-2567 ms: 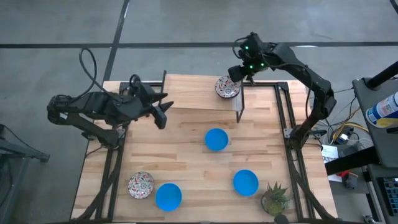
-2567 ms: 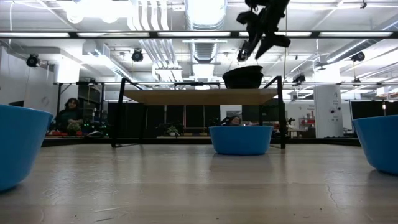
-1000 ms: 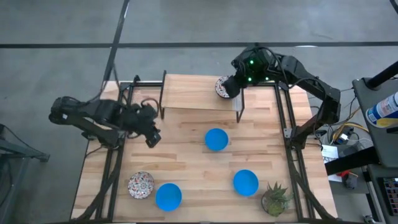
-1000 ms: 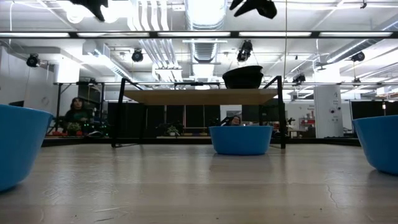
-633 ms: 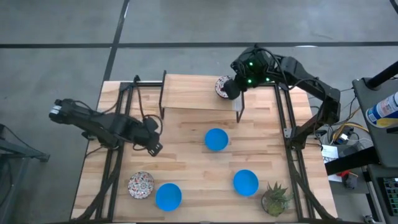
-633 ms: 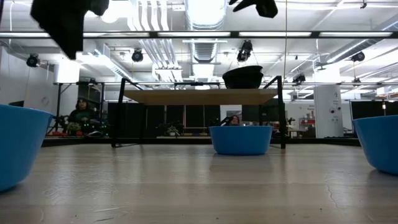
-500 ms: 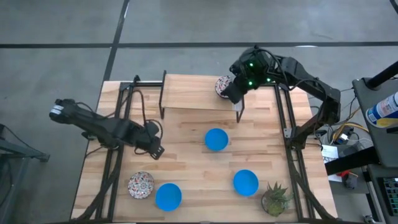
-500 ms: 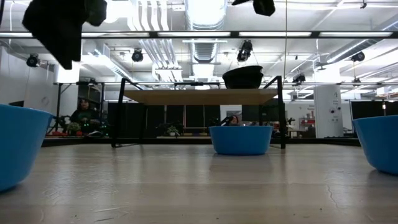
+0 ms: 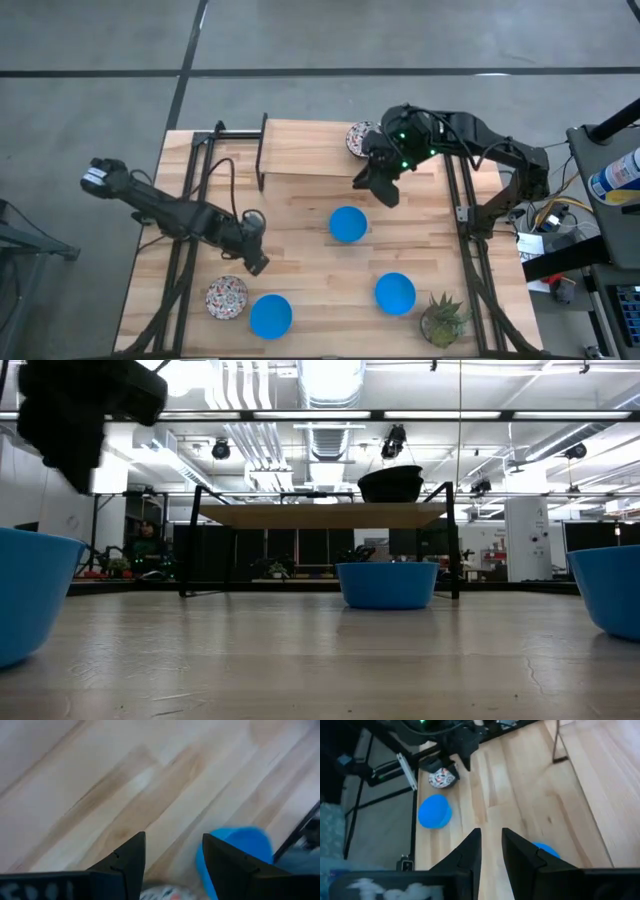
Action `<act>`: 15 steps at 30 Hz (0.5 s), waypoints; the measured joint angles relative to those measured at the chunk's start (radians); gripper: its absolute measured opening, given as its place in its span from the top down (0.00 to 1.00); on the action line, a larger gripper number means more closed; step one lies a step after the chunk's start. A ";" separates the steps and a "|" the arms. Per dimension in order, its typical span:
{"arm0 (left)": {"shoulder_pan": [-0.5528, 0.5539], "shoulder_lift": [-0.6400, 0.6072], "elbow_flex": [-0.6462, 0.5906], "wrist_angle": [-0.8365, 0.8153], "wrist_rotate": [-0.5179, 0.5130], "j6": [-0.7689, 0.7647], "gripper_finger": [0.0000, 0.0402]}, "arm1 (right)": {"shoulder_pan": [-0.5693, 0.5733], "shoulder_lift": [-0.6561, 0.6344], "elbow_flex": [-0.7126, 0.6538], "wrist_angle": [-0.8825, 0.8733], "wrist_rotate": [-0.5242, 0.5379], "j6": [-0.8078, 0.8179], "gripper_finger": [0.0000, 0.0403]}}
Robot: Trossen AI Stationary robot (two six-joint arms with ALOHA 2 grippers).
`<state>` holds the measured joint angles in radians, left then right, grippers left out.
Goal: Pick & Place Mini bowls
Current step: Stack the white bowl on the other white bowls on the shelf
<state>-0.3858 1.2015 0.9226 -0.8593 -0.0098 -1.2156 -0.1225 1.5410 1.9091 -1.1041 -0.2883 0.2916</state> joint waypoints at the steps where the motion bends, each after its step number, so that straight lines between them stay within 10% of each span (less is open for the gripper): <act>1: -0.009 -0.001 0.000 -0.015 0.002 0.019 0.53 | 0.010 -0.001 0.000 0.003 0.000 -0.012 0.82; 15: -0.127 -0.003 -0.040 -0.230 0.156 0.213 0.53 | 0.106 -0.002 0.000 0.099 0.131 0.012 0.84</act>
<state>-0.5132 1.1980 0.8831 -1.0893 0.1460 -1.0026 -0.0161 1.5394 1.9091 -1.0051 -0.1578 0.3035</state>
